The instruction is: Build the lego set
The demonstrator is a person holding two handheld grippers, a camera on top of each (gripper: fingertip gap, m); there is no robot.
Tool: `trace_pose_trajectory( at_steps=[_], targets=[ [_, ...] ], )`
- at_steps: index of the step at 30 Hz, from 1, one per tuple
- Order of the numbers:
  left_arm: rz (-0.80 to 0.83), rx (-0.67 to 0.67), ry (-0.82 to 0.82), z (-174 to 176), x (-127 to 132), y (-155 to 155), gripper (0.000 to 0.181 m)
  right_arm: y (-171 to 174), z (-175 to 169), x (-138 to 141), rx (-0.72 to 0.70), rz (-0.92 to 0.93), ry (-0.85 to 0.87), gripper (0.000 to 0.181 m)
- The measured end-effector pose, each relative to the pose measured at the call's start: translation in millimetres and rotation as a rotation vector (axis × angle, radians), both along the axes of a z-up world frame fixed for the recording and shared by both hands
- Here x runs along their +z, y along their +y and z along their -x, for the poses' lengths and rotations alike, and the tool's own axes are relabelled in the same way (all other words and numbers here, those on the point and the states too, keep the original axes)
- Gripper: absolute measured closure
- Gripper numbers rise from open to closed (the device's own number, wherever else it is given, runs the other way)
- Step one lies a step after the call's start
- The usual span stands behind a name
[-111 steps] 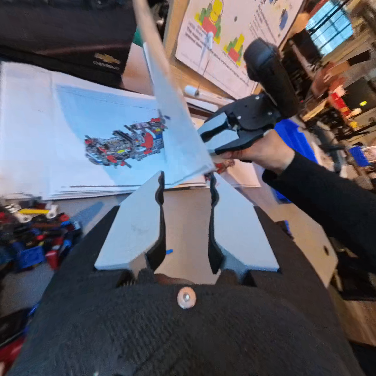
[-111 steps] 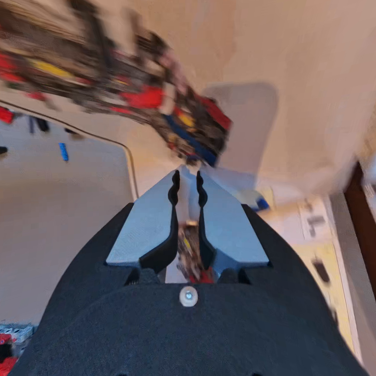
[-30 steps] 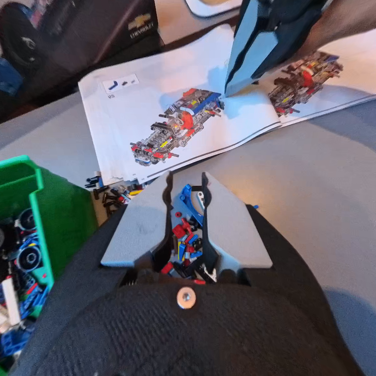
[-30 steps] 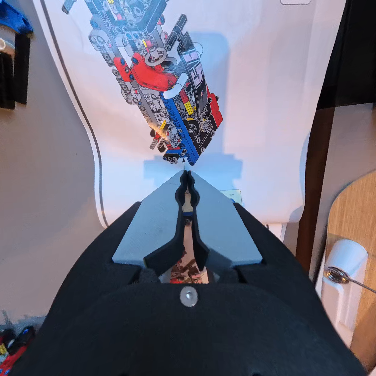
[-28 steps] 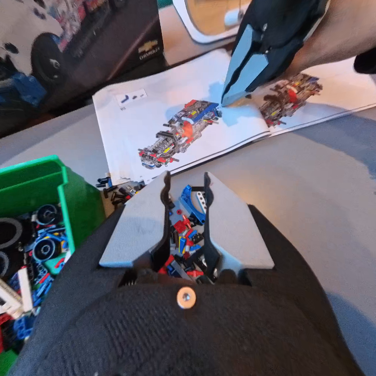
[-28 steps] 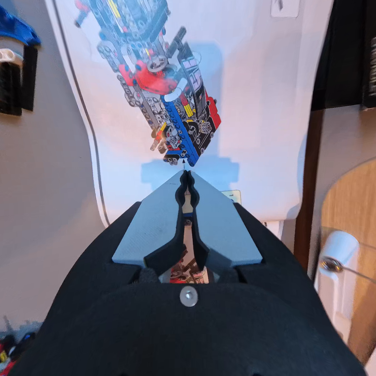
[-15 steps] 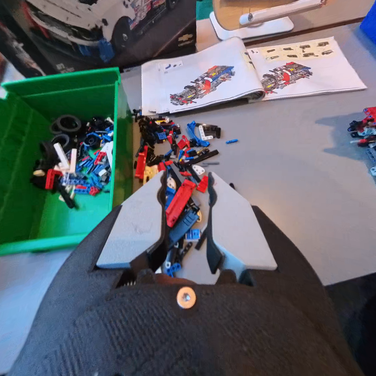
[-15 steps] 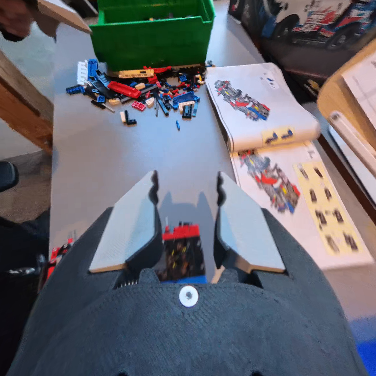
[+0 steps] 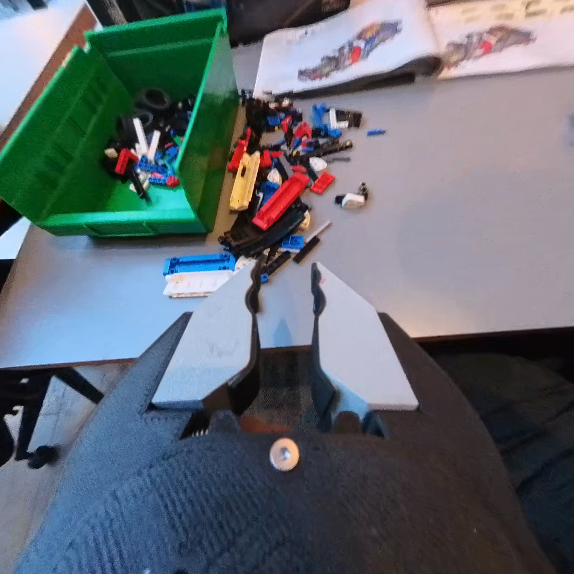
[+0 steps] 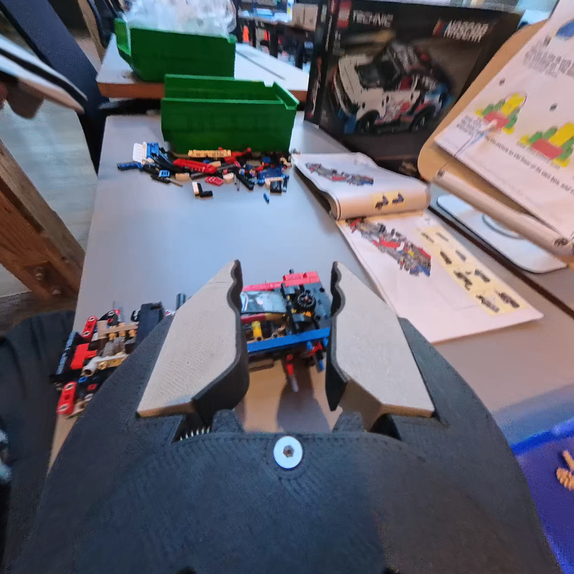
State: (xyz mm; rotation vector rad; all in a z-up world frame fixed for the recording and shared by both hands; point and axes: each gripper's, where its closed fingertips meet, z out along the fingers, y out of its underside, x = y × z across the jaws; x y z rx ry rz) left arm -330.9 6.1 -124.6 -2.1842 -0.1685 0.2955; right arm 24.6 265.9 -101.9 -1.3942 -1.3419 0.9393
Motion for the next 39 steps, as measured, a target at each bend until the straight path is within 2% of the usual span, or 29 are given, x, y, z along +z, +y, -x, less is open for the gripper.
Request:
trace_pose_trajectory(
  at_steps=[4, 6, 8, 11, 14, 17, 20, 21, 22, 26, 32, 36, 39],
  targets=[
    [0.196, 0.001, 0.034, 24, -54, 4, 0.151, 18, 7, 11, -0.005, -0.103, 0.109, 0.134],
    [0.285, 0.008, 0.119, 40, -74, 6, 0.151, 30, 8, 12, -0.029, -0.147, 0.129, 0.138],
    [0.311, 0.031, 0.226, 51, -82, 1, 0.151, 39, 7, 12, -0.036, -0.186, 0.121, 0.137],
    [0.371, 0.071, 0.172, 57, -97, -9, 0.150, 57, 3, 23, -0.108, -0.241, 0.176, 0.143],
    [0.325, 0.040, 0.163, 55, -88, 0, 0.163, 66, -5, 36, -0.168, -0.233, 0.259, 0.146],
    [0.323, -0.020, 0.138, 44, -93, 2, 0.162, 73, -14, 38, -0.213, -0.255, 0.250, 0.151],
    [0.348, -0.015, 0.238, 58, -98, 3, 0.157, 71, -17, 47, -0.231, -0.211, 0.291, 0.151],
    [0.352, -0.013, 0.263, 62, -98, 3, 0.159, 68, -17, 52, -0.236, -0.200, 0.322, 0.151],
    [0.358, -0.032, 0.257, 60, -101, 2, 0.172, 66, -17, 57, -0.244, -0.192, 0.347, 0.151],
    [0.306, -0.089, 0.314, 52, -102, 0, 0.174, 55, -16, 68, -0.278, -0.194, 0.364, 0.152],
    [0.229, -0.147, 0.368, 40, -100, 6, 0.176, 41, -13, 50, -0.293, -0.258, 0.212, 0.153],
    [0.213, -0.182, 0.387, 35, -100, 18, 0.175, 31, -16, 41, -0.283, -0.205, 0.233, 0.155],
    [0.185, -0.229, 0.309, 28, -101, 27, 0.172, 30, -23, 30, -0.329, -0.214, 0.270, 0.163]
  ],
)
